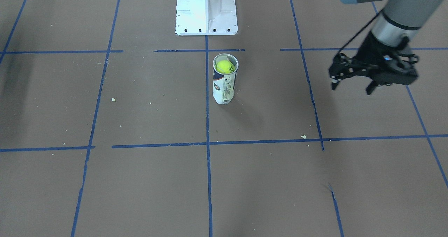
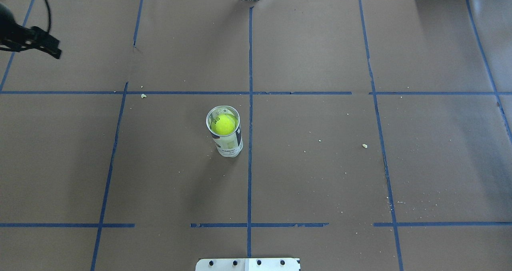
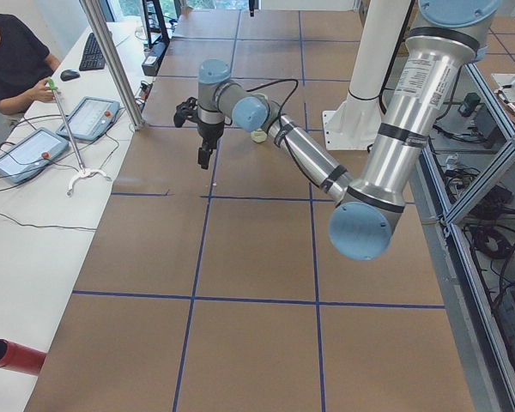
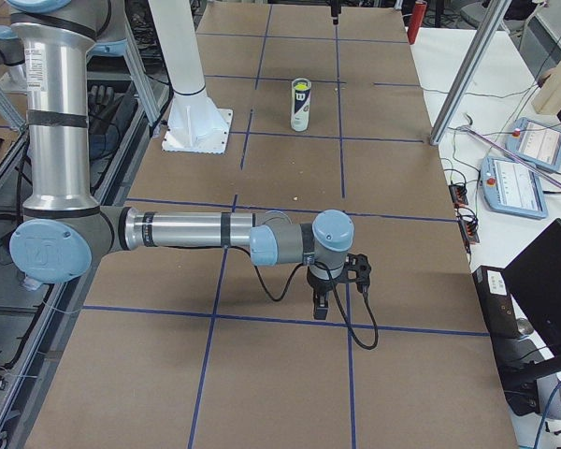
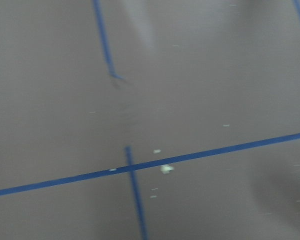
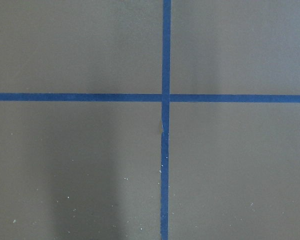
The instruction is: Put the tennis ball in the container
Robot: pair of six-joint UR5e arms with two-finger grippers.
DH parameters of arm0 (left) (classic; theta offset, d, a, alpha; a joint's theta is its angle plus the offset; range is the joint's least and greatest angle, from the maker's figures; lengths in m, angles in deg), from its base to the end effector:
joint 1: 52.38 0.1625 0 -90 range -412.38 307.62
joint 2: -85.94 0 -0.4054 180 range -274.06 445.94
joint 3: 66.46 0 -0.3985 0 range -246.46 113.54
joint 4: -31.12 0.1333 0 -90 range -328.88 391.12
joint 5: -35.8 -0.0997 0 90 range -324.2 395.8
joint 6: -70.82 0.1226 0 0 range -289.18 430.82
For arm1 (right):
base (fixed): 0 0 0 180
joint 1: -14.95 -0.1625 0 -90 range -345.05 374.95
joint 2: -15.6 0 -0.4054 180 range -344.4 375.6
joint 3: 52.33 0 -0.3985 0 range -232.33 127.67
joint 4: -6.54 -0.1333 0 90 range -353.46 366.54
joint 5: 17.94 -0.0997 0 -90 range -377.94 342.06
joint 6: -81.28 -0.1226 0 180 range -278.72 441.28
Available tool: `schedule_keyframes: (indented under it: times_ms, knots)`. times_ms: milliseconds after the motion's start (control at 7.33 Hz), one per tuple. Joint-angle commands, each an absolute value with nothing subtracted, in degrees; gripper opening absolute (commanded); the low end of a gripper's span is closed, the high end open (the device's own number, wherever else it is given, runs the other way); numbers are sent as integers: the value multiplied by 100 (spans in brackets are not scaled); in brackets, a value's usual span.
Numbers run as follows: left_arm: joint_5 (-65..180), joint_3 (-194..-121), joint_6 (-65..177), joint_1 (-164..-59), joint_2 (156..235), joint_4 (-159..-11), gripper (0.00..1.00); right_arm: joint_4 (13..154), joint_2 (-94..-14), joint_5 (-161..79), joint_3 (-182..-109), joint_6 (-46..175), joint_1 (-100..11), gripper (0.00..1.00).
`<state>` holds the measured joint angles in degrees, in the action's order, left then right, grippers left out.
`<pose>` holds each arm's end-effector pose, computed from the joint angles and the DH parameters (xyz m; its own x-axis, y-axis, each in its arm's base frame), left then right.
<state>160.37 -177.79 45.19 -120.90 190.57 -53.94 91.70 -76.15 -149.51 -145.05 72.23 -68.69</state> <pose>0.1466 -0.5467 0.3559 0.7301 0.1722 -0.6613 0.0022 0.9671 0.2543 -0.0032 -0.4972 0.6421 0.7443 0.0078 0.6678 -0.0070 1.0000 -0.0039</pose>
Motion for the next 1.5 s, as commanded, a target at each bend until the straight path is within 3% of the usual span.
schedule_keyframes:
  times_ms: [0,136,545,1364]
  knots:
    - [16549,-17310,6143,-13074,18100,-5457,100,9170,-7616,-14951,-14505,7223,-6872,100]
    - [16770,-17124,6942,-13374,17660,-5597,100,9170,-7616,-14951,-14505,7223,-6872,100]
    - [16939,-16193,7196,-14202,17629,-5625,100,9170,-7616,-14951,-14505,7223,-6872,100]
    - [16957,-16094,7776,-14309,17410,-5862,100,9170,-7616,-14951,-14505,7223,-6872,100]
